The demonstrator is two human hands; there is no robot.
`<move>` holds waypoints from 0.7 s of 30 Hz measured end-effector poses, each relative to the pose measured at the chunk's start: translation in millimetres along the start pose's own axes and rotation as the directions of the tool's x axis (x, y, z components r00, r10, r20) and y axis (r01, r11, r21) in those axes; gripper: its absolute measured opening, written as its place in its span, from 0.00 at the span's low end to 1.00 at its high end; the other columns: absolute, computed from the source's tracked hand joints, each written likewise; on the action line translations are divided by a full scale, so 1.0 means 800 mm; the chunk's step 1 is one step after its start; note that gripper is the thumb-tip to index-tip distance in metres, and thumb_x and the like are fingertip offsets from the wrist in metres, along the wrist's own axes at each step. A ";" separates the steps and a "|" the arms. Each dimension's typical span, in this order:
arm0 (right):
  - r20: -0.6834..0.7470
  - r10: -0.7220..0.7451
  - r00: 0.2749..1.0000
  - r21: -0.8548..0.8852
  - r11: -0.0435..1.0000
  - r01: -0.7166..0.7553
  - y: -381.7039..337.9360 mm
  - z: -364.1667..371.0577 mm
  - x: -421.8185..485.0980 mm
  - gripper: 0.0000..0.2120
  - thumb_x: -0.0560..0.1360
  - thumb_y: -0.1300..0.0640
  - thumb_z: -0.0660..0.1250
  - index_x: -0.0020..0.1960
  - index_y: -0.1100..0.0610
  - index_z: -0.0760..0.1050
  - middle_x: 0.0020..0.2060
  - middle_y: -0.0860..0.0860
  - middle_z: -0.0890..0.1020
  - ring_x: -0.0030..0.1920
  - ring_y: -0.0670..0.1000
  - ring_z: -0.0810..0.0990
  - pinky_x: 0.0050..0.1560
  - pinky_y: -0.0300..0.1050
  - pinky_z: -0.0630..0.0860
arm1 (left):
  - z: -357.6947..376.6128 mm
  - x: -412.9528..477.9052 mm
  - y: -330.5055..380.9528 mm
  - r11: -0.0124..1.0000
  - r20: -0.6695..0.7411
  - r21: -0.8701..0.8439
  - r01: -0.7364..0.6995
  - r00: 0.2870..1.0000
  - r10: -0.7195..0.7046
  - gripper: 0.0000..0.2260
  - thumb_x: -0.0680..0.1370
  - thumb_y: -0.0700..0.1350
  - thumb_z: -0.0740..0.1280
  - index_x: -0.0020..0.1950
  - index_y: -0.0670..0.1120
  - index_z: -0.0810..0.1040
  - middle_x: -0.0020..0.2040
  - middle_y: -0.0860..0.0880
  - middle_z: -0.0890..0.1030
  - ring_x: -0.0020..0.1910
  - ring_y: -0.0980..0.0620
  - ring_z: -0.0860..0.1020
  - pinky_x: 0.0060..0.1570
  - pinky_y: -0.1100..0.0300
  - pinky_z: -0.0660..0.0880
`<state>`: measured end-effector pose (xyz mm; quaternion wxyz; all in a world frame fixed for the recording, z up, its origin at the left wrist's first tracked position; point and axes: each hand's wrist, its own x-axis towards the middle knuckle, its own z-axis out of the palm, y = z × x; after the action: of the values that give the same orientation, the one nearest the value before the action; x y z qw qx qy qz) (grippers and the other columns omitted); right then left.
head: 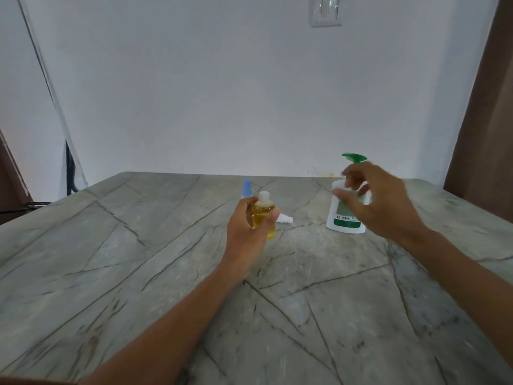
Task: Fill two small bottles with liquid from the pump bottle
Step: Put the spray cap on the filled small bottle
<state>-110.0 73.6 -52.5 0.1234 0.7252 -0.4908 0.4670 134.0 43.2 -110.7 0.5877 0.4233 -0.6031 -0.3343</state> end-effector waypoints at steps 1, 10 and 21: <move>0.086 -0.034 0.996 0.001 0.999 0.034 -0.012 0.007 -0.001 0.15 0.73 0.50 0.72 0.56 0.52 0.74 0.43 0.47 0.79 0.41 0.46 0.78 0.42 0.39 0.77 | 0.000 0.000 -0.002 1.000 -0.003 0.014 0.007 1.000 -0.007 0.22 0.72 0.57 0.72 0.63 0.54 0.72 0.57 0.56 0.78 0.55 0.58 0.78 0.50 0.61 0.79; 0.516 0.041 0.856 -0.126 0.992 0.028 -0.002 0.140 0.016 0.24 0.75 0.50 0.70 0.68 0.53 0.70 0.57 0.53 0.79 0.55 0.51 0.77 0.58 0.45 0.73 | -0.002 -0.001 -0.008 0.997 -0.026 0.079 -0.004 1.000 0.006 0.23 0.72 0.58 0.72 0.63 0.53 0.73 0.57 0.55 0.78 0.55 0.56 0.78 0.55 0.55 0.78; 0.473 0.143 0.869 -0.182 0.981 -0.063 0.025 0.180 0.023 0.12 0.76 0.53 0.67 0.60 0.51 0.76 0.52 0.54 0.81 0.50 0.52 0.78 0.48 0.43 0.73 | 0.000 -0.005 -0.005 0.995 0.046 0.075 -0.065 0.997 0.062 0.18 0.71 0.57 0.73 0.58 0.58 0.74 0.54 0.58 0.78 0.54 0.58 0.78 0.51 0.63 0.77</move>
<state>-44.7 -38.9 -120.4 0.0297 0.7793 -0.5800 0.2356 134.2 45.1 -116.2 0.5681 0.4188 -0.6412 -0.3012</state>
